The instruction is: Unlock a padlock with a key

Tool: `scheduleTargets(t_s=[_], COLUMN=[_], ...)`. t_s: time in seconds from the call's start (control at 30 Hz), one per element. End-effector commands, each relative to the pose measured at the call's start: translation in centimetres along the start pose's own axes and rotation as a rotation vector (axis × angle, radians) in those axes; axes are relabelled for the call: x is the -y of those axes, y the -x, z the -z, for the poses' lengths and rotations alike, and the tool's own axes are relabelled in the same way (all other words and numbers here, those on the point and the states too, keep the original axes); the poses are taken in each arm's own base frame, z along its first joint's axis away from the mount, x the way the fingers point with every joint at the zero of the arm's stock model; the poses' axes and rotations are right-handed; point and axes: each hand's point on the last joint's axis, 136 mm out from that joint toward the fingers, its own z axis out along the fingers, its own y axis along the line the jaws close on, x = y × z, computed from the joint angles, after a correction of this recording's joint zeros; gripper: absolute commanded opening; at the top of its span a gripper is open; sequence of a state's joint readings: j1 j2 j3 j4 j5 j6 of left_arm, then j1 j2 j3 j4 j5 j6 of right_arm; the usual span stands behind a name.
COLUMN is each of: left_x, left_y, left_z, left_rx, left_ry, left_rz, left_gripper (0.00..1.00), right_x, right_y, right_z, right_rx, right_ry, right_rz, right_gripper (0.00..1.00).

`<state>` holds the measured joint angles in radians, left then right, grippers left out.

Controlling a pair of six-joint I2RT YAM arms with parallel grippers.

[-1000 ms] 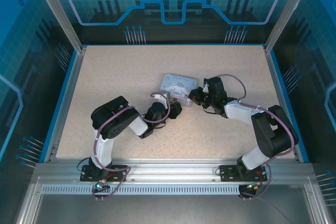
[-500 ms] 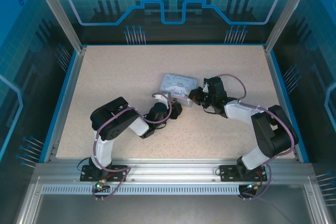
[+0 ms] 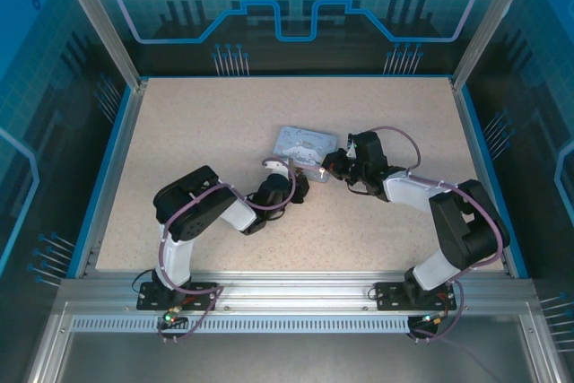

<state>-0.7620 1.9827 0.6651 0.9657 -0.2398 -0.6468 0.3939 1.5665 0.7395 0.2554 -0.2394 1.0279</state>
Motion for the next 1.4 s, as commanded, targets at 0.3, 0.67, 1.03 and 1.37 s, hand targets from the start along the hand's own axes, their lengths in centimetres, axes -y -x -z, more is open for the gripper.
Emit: scheduleTargets(t_s=[0.3, 0.67, 1.03, 1.37], left_x=[0.9, 3.2, 5.7, 8.6], left_y=[-1.4, -1.4, -2.6, -3.2], left_z=[1.2, 2.2, 3.5, 4.2], left_rx=[-0.138, -0.268, -0.457, -0.516], left_ry=[0.004, -0.015, -0.059, -0.21], left_rz=[-0.002, 0.063, 0.074, 0.185], left_gripper=[0.03, 0.0, 0.0, 0.0], right_x=[1.8, 2.7, 4.1, 4.3], right_y=[-0.9, -0.4, -0.5, -0.1], right_z=[-0.5, 0.6, 1.5, 0.3], right_rx=[-0.033, -0.057, -0.085, -0.092], right_ry=[-0.028, -0.012, -0.03, -0.037], right_rz=[-0.027, -0.037, -0.037, -0.045], right_gripper=[0.0, 0.0, 0.0, 0.0])
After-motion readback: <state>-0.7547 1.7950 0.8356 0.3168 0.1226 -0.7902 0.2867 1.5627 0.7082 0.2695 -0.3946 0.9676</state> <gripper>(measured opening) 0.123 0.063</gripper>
